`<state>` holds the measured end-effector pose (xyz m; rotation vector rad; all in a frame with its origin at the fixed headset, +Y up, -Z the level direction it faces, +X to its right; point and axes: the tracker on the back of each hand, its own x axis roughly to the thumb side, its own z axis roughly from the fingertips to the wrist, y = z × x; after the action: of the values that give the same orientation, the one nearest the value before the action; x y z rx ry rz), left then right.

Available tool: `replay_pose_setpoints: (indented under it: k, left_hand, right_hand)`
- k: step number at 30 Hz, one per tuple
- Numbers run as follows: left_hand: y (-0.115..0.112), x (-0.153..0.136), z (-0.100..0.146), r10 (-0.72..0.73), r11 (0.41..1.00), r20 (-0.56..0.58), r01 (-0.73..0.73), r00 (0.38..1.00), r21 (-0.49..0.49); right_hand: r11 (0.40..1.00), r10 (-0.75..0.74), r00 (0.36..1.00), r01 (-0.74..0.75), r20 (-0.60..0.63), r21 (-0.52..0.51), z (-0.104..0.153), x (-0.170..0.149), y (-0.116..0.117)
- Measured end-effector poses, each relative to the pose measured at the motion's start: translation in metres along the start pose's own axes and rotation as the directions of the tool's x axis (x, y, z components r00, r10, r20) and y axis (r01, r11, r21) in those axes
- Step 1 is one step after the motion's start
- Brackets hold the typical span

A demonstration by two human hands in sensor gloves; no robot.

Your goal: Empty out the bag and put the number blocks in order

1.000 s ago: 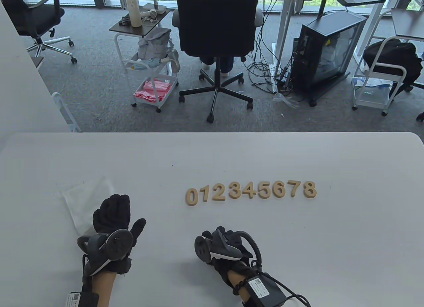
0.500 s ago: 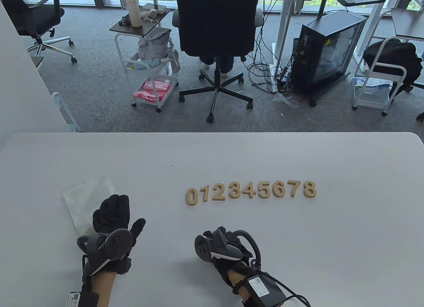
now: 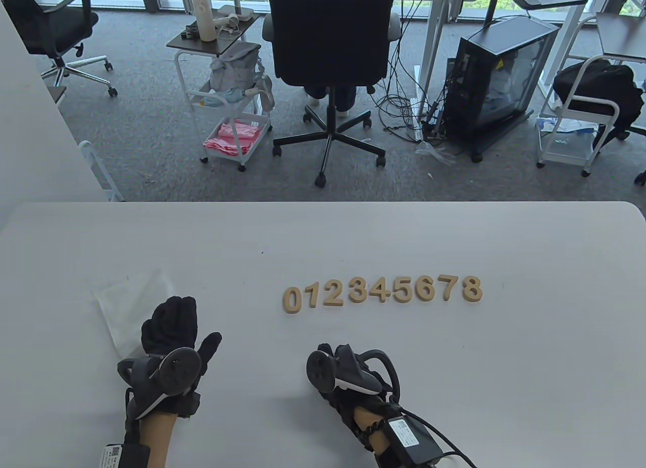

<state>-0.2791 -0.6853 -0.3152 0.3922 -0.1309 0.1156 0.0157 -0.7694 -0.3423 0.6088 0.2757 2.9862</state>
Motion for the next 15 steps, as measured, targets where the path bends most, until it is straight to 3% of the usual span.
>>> replay_pose_setpoints:
  k: [5,9,15]
  left_hand:
    - [0.0,-0.001,0.0,0.003,1.0,-0.001,-0.003,1.0,0.004]
    - [0.0,-0.002,-0.001,0.003,1.0,-0.002,-0.003,1.0,0.008]
    - [0.001,-0.003,-0.001,0.001,1.0,-0.002,-0.001,1.0,0.016]
  right_hand:
    - [0.978,-0.204,0.979,0.203,-0.013,-0.052,0.006,-0.021,-0.013]
    - [0.904,-0.406,0.914,0.401,-0.007,-0.146,0.015,-0.042,-0.03]
    - [0.659,-0.681,0.731,0.636,0.04,-0.402,0.036,-0.086,-0.052]
